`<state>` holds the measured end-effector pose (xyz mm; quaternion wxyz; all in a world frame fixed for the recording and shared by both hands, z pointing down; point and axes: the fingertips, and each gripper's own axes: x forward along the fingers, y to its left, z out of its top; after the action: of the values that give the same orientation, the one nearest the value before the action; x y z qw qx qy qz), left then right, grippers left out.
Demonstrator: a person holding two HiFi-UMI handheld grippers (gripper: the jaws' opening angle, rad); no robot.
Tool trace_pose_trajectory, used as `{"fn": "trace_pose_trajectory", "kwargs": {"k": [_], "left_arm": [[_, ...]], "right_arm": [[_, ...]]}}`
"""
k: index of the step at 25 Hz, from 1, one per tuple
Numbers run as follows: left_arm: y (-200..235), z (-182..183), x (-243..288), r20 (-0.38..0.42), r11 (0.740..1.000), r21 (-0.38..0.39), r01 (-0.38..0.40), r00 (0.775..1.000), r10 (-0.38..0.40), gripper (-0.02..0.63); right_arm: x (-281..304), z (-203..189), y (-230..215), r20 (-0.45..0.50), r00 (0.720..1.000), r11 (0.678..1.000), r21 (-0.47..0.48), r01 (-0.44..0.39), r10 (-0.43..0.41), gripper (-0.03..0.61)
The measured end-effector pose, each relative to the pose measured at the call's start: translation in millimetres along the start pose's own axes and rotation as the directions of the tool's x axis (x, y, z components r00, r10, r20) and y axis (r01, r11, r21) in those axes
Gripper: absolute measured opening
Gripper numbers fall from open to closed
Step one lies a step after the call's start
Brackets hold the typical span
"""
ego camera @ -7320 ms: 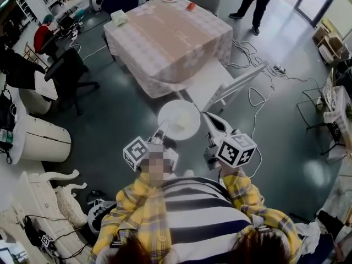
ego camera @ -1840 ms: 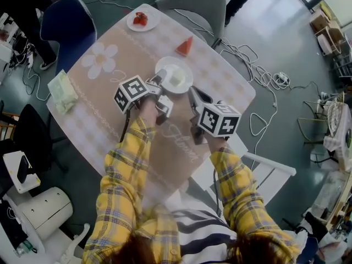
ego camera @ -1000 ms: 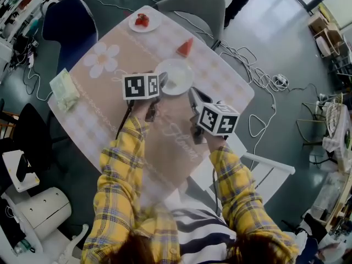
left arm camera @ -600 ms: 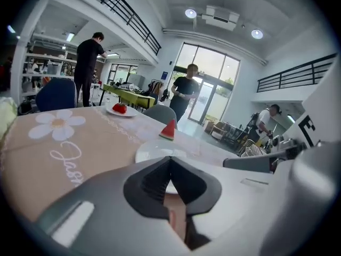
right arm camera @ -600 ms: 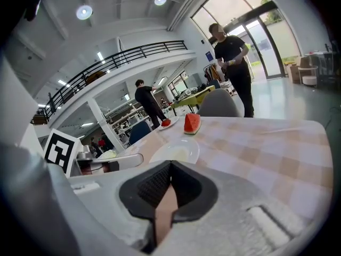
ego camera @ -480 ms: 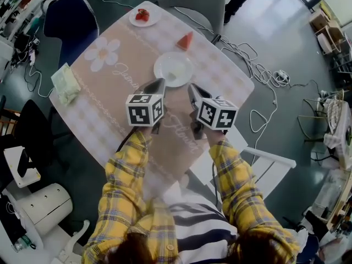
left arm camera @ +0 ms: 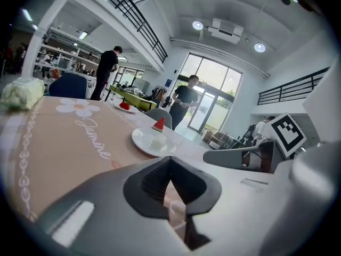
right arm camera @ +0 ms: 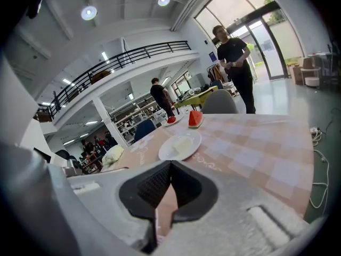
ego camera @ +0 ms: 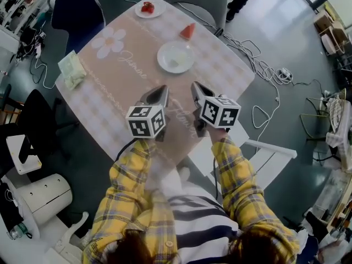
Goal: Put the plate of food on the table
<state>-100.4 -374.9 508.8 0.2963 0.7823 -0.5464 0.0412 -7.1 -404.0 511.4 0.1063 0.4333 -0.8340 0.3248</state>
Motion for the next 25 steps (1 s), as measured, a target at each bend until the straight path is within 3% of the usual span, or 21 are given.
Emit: {"fn": "trace_pose_trajectory", "kwargs": {"k": [12,25], "left_arm": [[-43,-31,-58,0.000,0.998,-0.060,0.004,1.000,-0.004,0.003],[-87,-55,-110,-0.028,0.997,-0.068,0.021,0.999,-0.023,0.003]], "right_arm": [[-54,-31,33,0.007,1.000,0.999,-0.041,-0.020,0.020,-0.005],[-107,-51,59,0.037,0.999,0.998,-0.048,-0.029,0.030,-0.005]]}}
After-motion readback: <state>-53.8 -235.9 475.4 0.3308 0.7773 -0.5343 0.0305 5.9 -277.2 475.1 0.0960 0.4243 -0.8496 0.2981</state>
